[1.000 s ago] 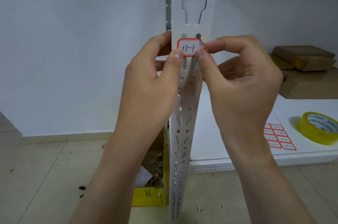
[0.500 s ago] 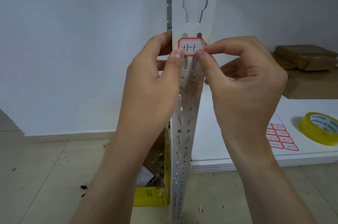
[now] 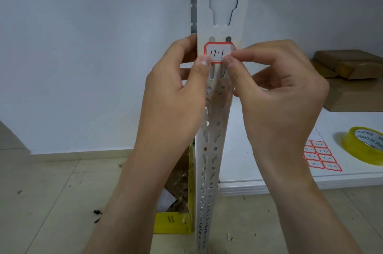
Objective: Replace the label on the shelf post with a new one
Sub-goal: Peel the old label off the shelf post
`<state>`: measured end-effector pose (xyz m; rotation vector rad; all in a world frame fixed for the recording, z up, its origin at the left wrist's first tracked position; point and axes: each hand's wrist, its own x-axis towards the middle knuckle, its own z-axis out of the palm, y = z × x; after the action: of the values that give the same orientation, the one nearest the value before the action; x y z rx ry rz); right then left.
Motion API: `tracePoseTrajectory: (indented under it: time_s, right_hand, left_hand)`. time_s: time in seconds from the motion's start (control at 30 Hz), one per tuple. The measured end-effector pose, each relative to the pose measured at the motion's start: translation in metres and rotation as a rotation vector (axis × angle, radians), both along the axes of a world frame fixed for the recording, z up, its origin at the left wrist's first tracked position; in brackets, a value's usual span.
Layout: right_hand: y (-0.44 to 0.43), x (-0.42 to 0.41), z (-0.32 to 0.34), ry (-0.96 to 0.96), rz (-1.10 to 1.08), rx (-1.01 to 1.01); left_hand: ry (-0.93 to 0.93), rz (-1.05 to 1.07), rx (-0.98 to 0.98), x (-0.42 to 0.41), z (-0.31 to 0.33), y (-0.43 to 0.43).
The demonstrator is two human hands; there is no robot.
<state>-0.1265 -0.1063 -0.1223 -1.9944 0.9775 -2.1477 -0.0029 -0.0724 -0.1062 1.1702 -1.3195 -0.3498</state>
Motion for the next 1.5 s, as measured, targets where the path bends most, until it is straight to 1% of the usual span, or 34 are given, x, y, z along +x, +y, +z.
tracePoseTrajectory:
  time_s: [0.1, 0.23, 0.43, 0.63, 0.77, 0.9, 1.2, 1.37, 1.5]
  right_hand:
    - [0.0001, 0.0001, -0.0010, -0.029, 0.008, 0.031]
    - [0.0002, -0.0016, 0.0001, -0.008, -0.003, -0.017]
    - [-0.0005, -0.0006, -0.0015, -0.033, -0.013, 0.008]
    - [-0.0006, 0.0000, -0.0030, 0.014, -0.020, -0.046]
    - [0.0003, -0.0007, -0.0017, -0.039, -0.002, -0.033]
    - [-0.0014, -0.0016, -0.0034, -0.018, 0.004, -0.069]
    - [0.0002, -0.0005, -0.0008, -0.040, 0.003, -0.030]
    - [-0.0025, -0.0020, -0.0027, -0.027, 0.020, -0.080]
    - [-0.0021, -0.0023, -0.0018, -0.009, 0.010, -0.078]
  left_hand:
    - [-0.002, 0.003, 0.003, -0.0002, 0.0003, 0.0001]
    - [-0.002, -0.002, -0.001, -0.0003, 0.0003, 0.0005]
    - [0.006, -0.003, 0.005, -0.0006, -0.0002, 0.0006]
    - [0.002, -0.007, 0.000, 0.0003, -0.0001, 0.0006]
    - [0.009, -0.013, 0.000, -0.0001, -0.0002, 0.0006]
    - [0.015, -0.019, -0.003, 0.0002, -0.0003, 0.0004]
    - [0.014, -0.013, 0.005, -0.0003, -0.0004, 0.0007]
    - [0.020, -0.019, 0.001, -0.0002, 0.0006, 0.0013]
    - [0.006, -0.012, 0.004, -0.0005, 0.0009, 0.0017]
